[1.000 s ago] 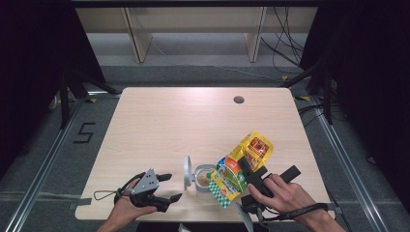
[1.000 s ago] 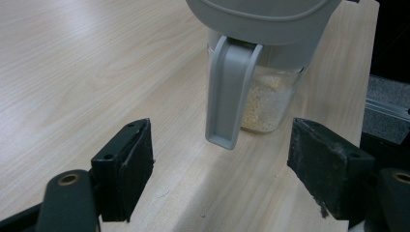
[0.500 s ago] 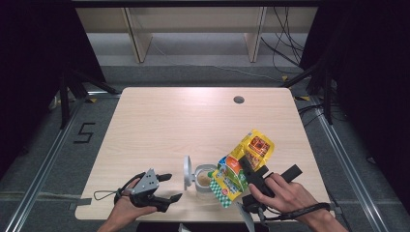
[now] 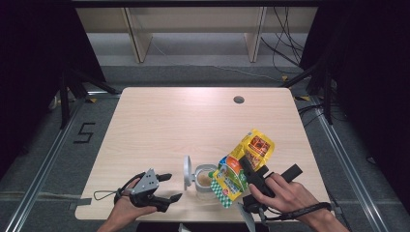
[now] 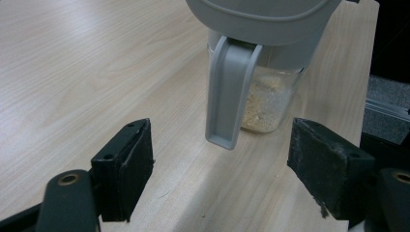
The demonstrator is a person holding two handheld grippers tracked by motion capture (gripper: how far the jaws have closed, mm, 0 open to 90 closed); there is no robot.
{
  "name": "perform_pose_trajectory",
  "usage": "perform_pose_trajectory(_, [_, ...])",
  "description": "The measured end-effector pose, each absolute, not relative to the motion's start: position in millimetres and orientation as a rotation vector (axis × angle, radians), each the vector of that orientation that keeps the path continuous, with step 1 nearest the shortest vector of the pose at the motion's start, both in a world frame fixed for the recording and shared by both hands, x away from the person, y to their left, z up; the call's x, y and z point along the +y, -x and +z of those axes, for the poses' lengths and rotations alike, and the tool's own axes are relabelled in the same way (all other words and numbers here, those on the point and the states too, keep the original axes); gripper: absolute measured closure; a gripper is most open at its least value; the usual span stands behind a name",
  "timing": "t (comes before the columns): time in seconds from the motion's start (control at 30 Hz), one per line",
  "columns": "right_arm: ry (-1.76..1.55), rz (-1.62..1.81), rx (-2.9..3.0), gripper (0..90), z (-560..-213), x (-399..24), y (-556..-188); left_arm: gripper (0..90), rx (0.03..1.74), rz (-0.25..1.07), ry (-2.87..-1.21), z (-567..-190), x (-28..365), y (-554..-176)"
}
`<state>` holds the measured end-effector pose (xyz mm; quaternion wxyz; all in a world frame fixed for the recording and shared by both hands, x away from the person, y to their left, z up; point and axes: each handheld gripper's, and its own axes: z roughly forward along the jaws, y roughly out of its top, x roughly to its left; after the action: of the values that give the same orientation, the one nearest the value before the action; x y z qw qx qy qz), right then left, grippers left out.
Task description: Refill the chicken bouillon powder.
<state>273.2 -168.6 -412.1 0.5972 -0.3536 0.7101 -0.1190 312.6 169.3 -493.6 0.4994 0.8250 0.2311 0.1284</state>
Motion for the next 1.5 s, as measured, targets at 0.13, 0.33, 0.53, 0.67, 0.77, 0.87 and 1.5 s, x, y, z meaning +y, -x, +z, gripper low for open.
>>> perform_pose_trajectory(0.13, [0.828,-0.276,1.643,57.2,-411.3,-167.6,-273.3,23.7,0.582,0.308,-1.991,-493.5,169.1,-311.3])
perform_pose_trajectory(0.33, [0.864,-0.292,1.626,57.4,-407.9,-166.4,-274.3,23.7,0.561,0.313,-1.998,-493.4,169.5,-312.5])
perform_pose_trajectory(0.53, [0.868,-0.295,1.623,57.6,-408.0,-166.3,-274.4,23.7,0.585,0.299,-1.986,-493.8,168.8,-311.1])
perform_pose_trajectory(0.67, [0.867,-0.293,1.624,57.9,-408.4,-166.3,-274.5,23.7,0.583,0.310,-1.994,-493.1,169.5,-311.3])
perform_pose_trajectory(0.77, [0.871,-0.301,1.620,58.0,-407.2,-165.8,-274.0,23.7,0.585,0.307,-1.990,-493.2,169.1,-311.1])
perform_pose_trajectory(0.87, [0.883,-0.297,1.619,58.5,-406.6,-165.7,-274.7,23.7,0.583,0.307,-1.990,-493.1,169.2,-311.0])
perform_pose_trajectory(1.5, [0.882,-0.300,1.616,59.2,-405.2,-167.7,-275.1,23.7,0.584,0.307,-1.990,-493.1,169.1,-310.9])
